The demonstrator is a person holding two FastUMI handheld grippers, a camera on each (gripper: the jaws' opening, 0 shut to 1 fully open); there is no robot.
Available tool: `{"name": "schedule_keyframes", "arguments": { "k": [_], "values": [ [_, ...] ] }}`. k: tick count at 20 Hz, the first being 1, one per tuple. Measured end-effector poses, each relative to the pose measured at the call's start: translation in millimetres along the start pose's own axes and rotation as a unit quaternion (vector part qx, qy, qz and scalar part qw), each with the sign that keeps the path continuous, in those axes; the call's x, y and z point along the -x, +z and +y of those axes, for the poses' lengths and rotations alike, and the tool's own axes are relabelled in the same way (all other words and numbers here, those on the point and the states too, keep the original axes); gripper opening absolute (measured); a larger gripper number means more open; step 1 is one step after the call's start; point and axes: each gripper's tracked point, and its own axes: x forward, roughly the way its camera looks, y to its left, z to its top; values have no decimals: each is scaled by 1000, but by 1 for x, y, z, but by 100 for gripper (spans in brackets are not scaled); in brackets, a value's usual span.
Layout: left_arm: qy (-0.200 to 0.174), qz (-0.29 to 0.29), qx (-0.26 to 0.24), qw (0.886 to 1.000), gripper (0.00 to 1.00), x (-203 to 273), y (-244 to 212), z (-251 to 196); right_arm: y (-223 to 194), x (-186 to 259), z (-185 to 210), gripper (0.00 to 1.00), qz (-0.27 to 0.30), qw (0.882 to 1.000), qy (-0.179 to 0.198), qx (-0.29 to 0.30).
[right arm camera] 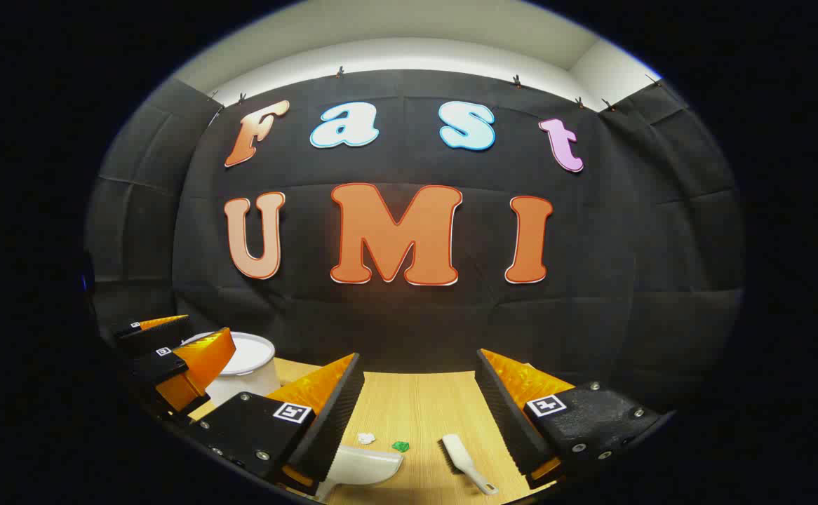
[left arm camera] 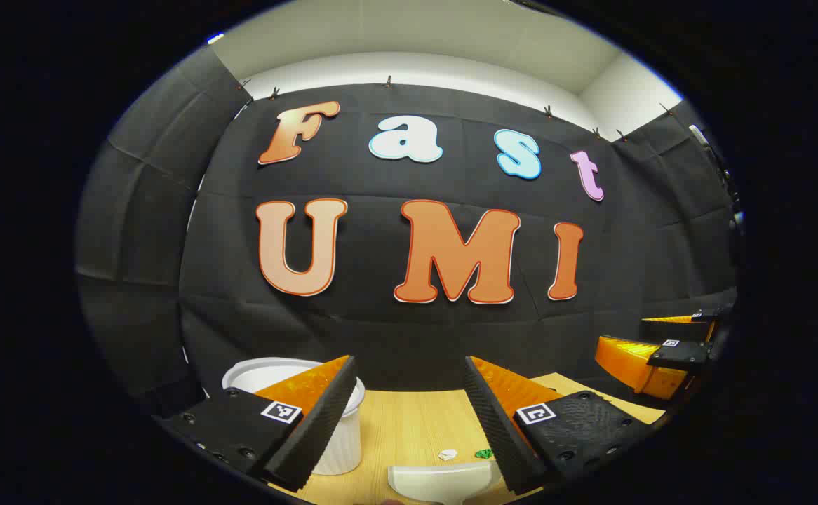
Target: Pick up the small broom and dustpan from the desktop, sweep the trash into the dustpan with the broom, and then empty the trash into the garbage bin.
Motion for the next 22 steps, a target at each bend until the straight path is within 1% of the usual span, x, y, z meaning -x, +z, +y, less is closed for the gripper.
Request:
{"name": "schedule_keyframes", "arguments": {
  "k": [9,14,22],
  "values": [
    [2,18,-15,1000,95,3,-20,-8,-18,-2,-20,95,25,1000,-14,3],
    [-1,22,-5,1000,94,7,-23,-9,-20,0,-21,95,29,1000,-11,4],
    [3,31,-10,999,95,12,-32,-7,-18,7,-17,95,31,1000,-5,4]
  ]
}}
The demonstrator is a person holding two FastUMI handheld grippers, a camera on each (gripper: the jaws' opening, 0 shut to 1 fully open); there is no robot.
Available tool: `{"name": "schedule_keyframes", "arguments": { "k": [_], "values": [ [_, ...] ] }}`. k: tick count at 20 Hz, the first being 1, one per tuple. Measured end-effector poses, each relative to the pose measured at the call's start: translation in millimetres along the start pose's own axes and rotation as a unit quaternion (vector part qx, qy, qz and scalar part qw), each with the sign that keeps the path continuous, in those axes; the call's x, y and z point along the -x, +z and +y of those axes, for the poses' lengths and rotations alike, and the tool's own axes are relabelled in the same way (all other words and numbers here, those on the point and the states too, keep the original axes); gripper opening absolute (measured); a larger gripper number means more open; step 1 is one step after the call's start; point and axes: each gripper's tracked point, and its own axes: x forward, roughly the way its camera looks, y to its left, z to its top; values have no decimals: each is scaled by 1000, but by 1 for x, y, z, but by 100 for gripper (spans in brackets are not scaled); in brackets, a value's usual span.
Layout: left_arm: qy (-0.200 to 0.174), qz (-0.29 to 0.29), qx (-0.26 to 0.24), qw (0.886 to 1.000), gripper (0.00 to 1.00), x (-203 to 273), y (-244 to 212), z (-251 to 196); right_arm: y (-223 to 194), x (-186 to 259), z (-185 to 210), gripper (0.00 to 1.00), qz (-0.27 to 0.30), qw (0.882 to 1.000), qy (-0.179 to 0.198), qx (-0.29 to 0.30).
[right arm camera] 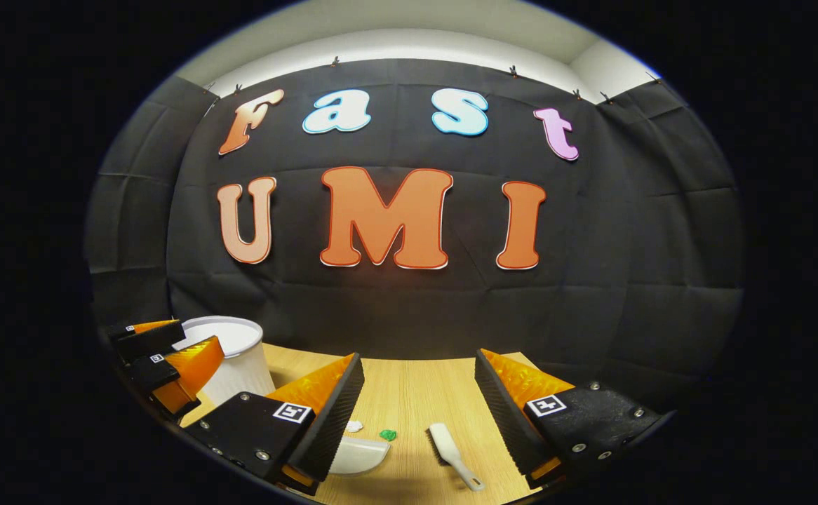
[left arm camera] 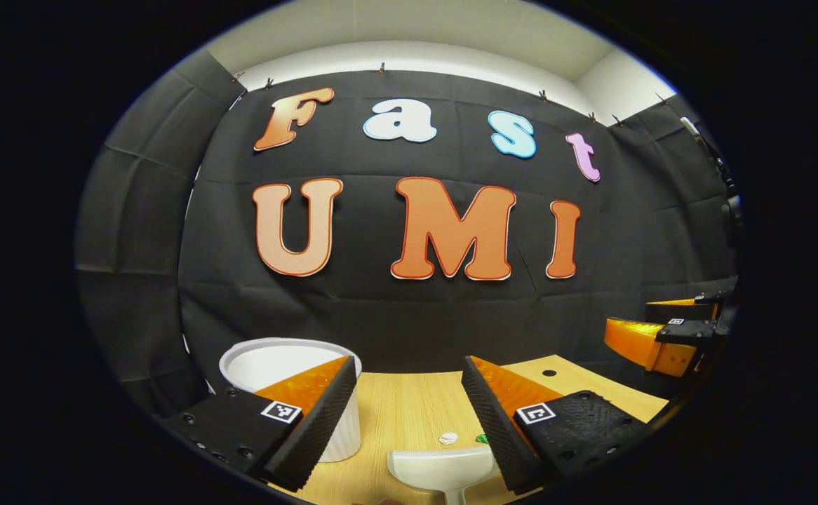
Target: Pick up the small broom and dustpan from the desktop, sweep the trash into the dustpan with the broom, and then empty the trash into the garbage bin.
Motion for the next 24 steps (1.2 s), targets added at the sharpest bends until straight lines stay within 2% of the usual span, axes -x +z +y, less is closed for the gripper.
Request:
{"name": "schedule_keyframes", "arguments": {
  "k": [5,9,13,19,24],
  "values": [
    [-22,-19,-3,1000,95,8,8,-7,0,5,3,95,-1,1000,-1,4],
    [-27,-44,-46,998,95,15,18,-12,-2,8,7,95,1,1000,1,2],
    [-43,-55,-62,996,94,18,22,-20,-4,9,9,95,4,1000,-2,2],
    [-54,-34,-25,998,95,14,11,-17,-5,7,9,95,9,1000,-10,-3],
    [-44,-12,-3,999,96,0,2,-5,-7,5,-4,95,14,1000,-24,12]
  ]
}}
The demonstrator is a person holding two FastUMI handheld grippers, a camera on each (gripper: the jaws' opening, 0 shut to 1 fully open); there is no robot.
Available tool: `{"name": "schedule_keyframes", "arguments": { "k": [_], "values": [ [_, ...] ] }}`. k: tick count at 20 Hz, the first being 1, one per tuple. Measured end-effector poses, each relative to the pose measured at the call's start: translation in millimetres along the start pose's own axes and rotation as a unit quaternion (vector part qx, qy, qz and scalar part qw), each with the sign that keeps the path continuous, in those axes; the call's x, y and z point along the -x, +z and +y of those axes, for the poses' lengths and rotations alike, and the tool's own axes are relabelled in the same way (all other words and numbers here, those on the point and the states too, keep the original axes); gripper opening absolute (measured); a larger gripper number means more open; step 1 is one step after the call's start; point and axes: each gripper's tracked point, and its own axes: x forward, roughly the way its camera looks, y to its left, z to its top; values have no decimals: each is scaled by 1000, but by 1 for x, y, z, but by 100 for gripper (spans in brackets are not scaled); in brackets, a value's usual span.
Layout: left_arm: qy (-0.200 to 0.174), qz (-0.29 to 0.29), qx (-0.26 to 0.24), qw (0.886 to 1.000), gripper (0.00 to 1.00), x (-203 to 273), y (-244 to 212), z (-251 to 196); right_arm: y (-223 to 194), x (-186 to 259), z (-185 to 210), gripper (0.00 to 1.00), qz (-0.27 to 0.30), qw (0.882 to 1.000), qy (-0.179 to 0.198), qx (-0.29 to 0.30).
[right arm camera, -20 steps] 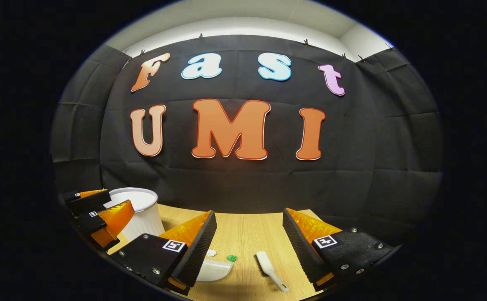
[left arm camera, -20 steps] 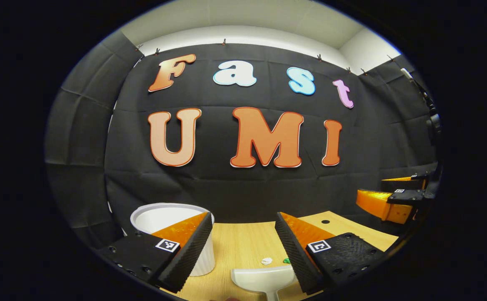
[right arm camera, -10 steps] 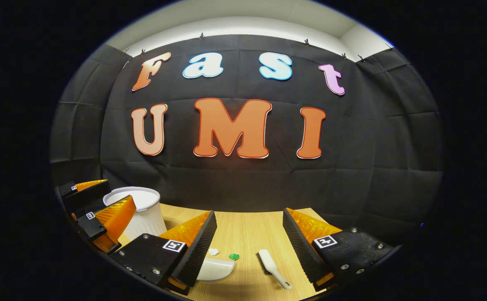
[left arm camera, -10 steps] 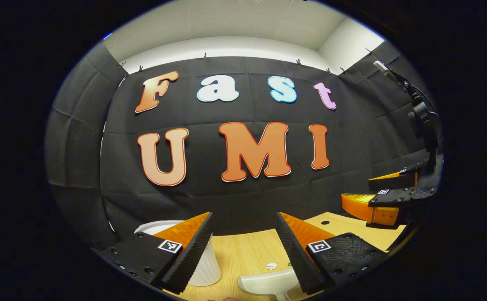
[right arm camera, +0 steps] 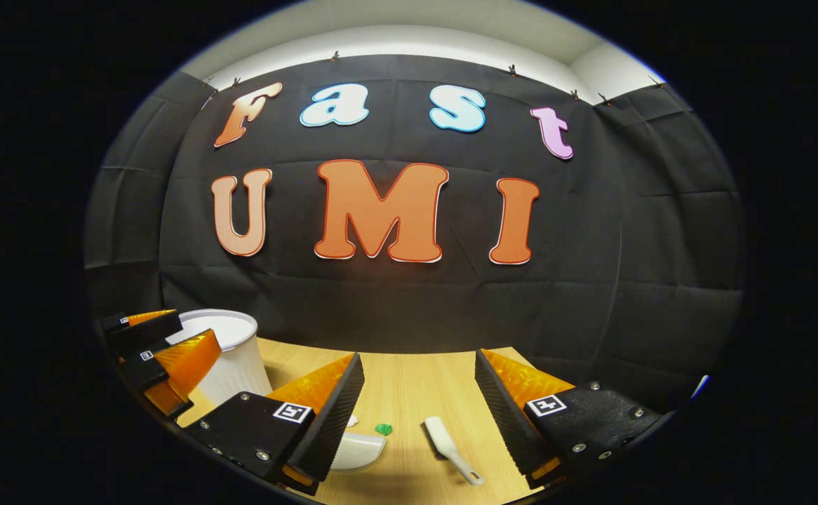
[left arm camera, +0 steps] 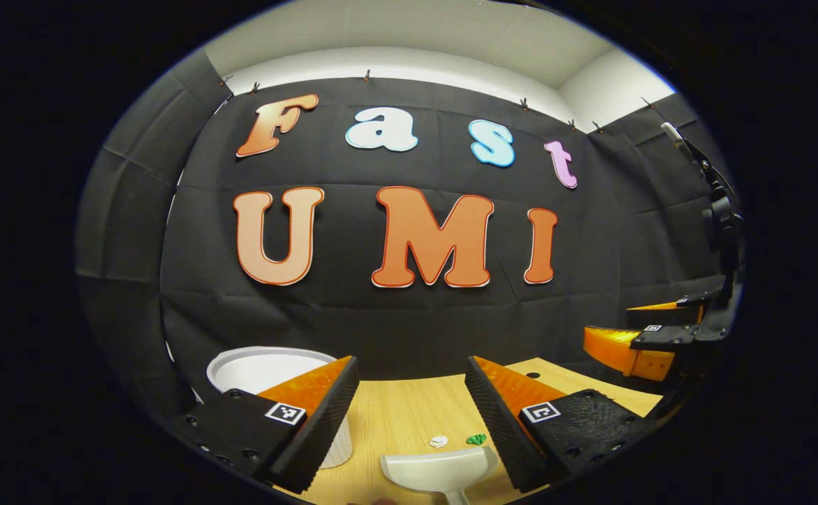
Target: Pick up the small broom and dustpan from the desktop, sweep the trash into the dustpan with the broom, and then empty the trash into the garbage bin.
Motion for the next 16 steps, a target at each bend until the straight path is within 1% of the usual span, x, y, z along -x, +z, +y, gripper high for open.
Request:
{"name": "schedule_keyframes", "arguments": {
  "k": [2,4,7,9,11,12,13,14,15,16],
  "values": [
    [-12,20,7,1000,96,-8,-9,-7,-5,-4,-11,95,5,1000,-3,3],
    [-29,63,19,997,97,-15,-29,-16,-11,-11,-20,95,19,1000,3,-6],
    [-32,134,28,990,97,-21,-65,-20,-22,-28,-38,95,34,999,10,-10],
    [-33,184,29,982,98,-21,-88,-29,-36,-39,-49,95,56,998,20,-5],
    [-40,244,37,968,98,-19,-114,-38,-52,-48,-59,96,78,996,30,-8],
    [-44,281,42,958,97,-18,-129,-42,-61,-51,-62,96,91,995,38,-13],
    [-49,321,50,944,98,-12,-142,-46,-71,-54,-66,96,101,994,45,-20],
    [-46,369,53,927,97,-5,-161,-48,-79,-56,-68,95,112,992,51,-28],
    [-48,428,48,901,98,8,-181,-49,-86,-59,-71,96,122,990,57,-35],
    [-46,484,37,873,98,25,-196,-47,-93,-60,-74,96,129,989,61,-41]
  ]
}}
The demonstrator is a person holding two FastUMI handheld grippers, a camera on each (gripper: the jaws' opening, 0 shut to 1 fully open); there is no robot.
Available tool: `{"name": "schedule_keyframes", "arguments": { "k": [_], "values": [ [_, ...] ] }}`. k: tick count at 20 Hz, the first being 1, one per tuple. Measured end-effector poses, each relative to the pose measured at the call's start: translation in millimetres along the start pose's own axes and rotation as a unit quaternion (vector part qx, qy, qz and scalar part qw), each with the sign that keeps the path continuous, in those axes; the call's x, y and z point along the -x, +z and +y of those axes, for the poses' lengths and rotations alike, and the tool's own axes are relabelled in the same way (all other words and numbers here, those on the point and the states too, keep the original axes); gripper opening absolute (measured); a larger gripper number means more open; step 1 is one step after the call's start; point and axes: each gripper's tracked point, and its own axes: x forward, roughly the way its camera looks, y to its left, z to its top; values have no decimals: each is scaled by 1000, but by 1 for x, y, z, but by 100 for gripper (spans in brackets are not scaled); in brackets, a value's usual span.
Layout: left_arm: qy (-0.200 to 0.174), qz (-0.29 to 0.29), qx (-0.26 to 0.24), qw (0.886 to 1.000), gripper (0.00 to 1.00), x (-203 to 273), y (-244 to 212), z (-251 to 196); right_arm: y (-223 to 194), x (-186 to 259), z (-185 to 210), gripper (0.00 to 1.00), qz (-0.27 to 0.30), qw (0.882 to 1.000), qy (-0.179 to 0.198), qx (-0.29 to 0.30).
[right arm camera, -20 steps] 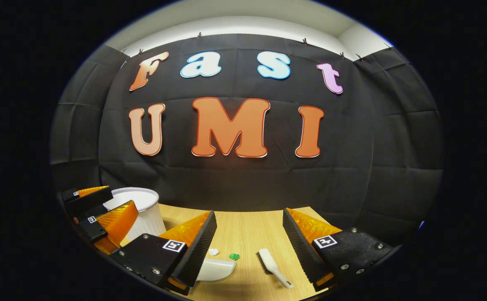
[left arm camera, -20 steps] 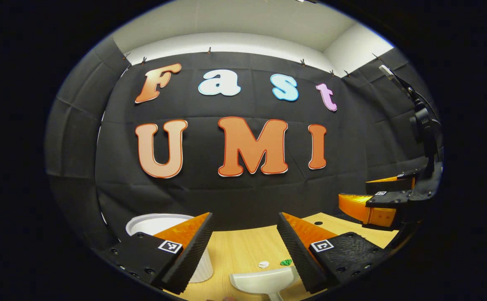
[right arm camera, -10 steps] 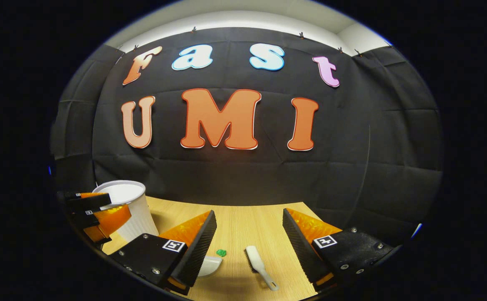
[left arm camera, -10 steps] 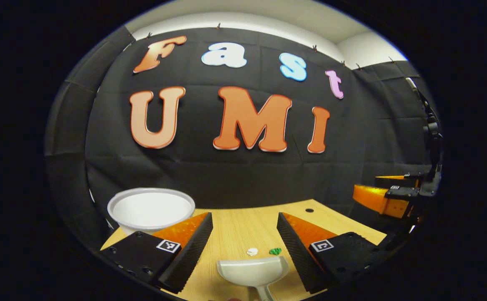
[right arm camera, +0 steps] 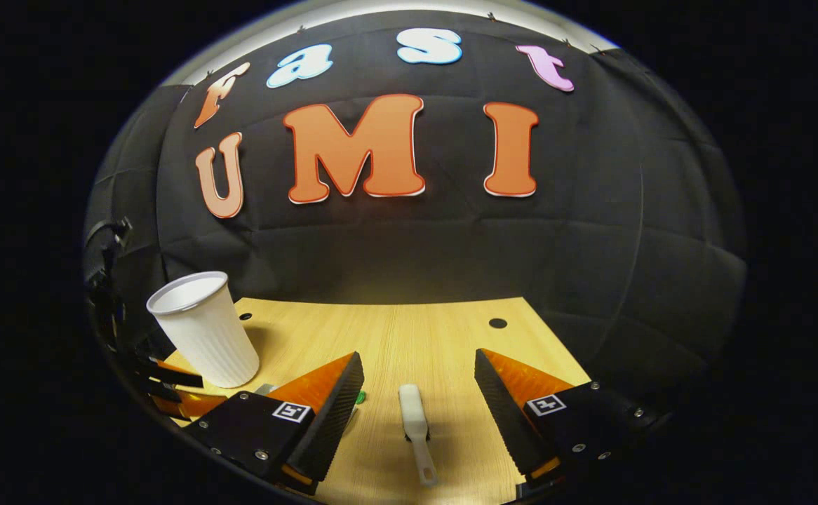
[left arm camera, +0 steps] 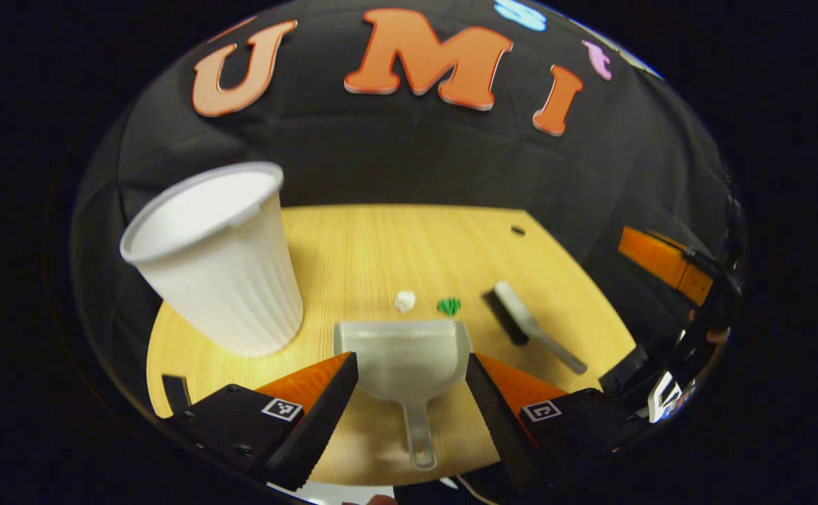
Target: Pick up the small broom and dustpan from the desktop, sweep the trash into the dustpan with the broom, and then empty the trash into the garbage bin.
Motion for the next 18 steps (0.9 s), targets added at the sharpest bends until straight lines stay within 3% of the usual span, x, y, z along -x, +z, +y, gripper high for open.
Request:
{"name": "schedule_keyframes", "arguments": {
  "k": [3,7,9,12,18],
  "values": [
    [-5,120,19,993,99,-11,-42,3,-14,-12,-17,96,20,1000,2,-8],
    [-4,239,100,966,99,-13,-63,-15,-28,-17,-40,96,38,999,3,-26],
    [4,263,116,958,98,-19,-61,-21,-34,-21,-48,96,48,998,0,-31],
    [21,279,100,955,99,-30,-57,-16,-43,-25,-58,96,63,997,-2,-37],
    [14,302,65,951,99,-65,-51,-22,-41,-35,-69,96,73,996,-2,-58]
  ]
}}
